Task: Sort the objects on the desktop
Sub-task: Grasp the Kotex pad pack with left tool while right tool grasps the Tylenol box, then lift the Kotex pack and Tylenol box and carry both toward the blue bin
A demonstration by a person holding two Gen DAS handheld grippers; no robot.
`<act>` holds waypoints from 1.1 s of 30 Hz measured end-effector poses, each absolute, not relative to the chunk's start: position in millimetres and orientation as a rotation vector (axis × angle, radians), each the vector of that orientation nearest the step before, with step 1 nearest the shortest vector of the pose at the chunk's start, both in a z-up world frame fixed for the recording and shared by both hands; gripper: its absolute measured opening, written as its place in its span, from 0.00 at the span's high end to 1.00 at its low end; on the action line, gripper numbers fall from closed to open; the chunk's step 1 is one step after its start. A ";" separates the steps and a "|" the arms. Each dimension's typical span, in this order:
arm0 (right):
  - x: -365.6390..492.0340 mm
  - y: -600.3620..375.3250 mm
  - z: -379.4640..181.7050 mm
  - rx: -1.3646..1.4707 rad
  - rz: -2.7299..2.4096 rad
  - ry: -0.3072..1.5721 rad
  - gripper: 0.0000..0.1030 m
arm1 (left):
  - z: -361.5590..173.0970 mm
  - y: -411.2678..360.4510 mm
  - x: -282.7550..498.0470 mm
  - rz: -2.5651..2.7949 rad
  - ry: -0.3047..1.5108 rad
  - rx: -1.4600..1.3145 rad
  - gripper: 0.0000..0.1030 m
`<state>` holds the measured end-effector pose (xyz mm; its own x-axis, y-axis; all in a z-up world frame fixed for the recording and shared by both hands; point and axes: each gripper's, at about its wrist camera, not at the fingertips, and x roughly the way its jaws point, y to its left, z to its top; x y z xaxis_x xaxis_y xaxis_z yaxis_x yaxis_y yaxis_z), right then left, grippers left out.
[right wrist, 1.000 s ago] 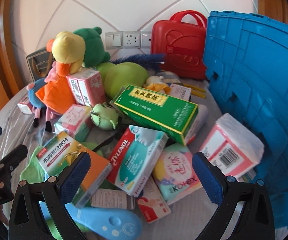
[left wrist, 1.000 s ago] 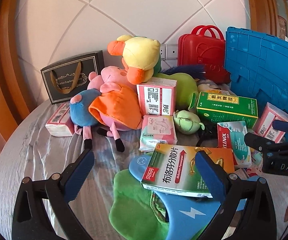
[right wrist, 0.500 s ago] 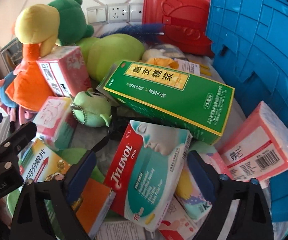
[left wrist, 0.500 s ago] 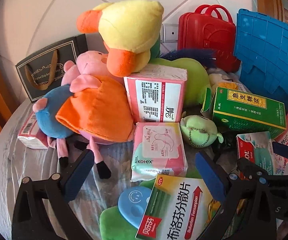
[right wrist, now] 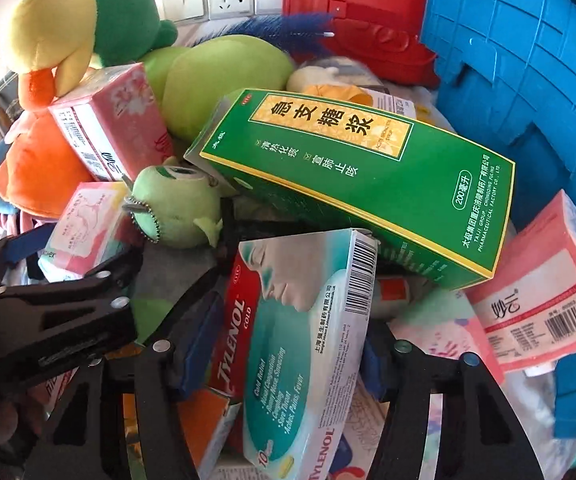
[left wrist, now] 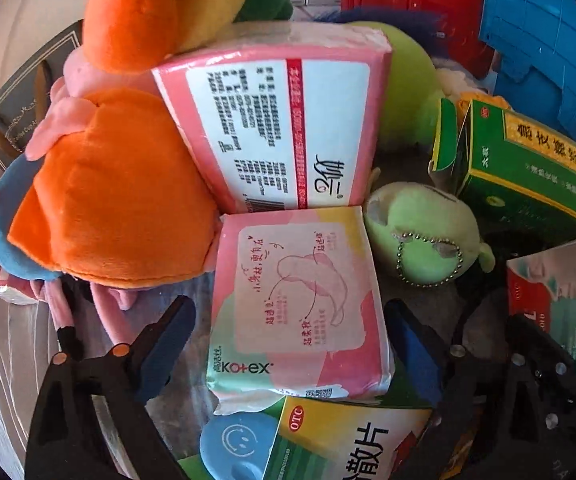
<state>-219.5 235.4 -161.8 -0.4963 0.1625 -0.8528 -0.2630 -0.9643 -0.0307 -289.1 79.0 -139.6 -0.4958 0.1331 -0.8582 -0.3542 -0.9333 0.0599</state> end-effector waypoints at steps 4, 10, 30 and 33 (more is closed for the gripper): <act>-222.9 236.9 -163.2 -1.444 2.528 0.166 0.45 | -144.6 80.1 -290.7 2.439 0.332 -1.405 0.34; -217.2 237.9 -166.3 -1.453 2.577 0.186 0.82 | -139.1 70.1 -281.8 2.446 0.264 -1.357 0.37; -154.8 240.1 -75.5 -1.155 2.821 0.250 0.82 | -54.8 55.3 -212.9 2.579 0.237 -1.085 0.38; -140.3 247.1 -51.7 -1.094 2.837 0.234 0.82 | -39.8 60.1 -198.7 2.590 0.223 -1.072 0.38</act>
<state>-140.3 247.1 -51.7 -0.7391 0.0304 -0.6729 -0.1404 -0.9840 0.1097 -198.7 60.1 -39.8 -0.6630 0.2396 -0.7092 -0.3572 -0.9339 0.0183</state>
